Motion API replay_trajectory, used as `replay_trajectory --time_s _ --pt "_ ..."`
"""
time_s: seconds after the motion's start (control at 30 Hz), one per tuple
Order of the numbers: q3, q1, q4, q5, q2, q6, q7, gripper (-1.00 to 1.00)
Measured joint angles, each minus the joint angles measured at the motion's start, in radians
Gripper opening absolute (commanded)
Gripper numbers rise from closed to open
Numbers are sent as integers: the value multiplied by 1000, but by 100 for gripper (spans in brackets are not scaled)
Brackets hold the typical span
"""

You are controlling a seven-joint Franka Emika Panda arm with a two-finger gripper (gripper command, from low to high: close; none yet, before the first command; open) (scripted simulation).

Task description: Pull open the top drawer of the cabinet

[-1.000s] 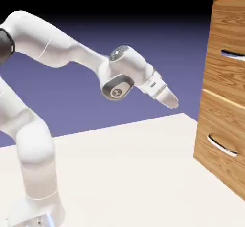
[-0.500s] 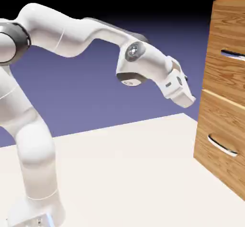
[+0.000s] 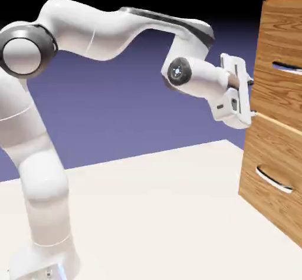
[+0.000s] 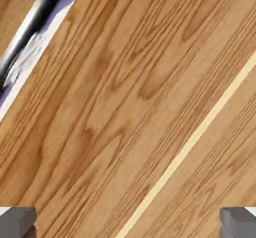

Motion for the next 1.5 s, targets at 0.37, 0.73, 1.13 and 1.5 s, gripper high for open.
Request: replay_trajectory --time_s 0.37,0.73,1.13,1.5 --pt "-36 17 178 478 95 -21 -195 0" --pt "-70 33 352 947 188 -41 -385 0" --pt "-61 22 433 929 258 -33 -353 -100" --pt "-50 5 41 973 -119 -44 -464 -100"
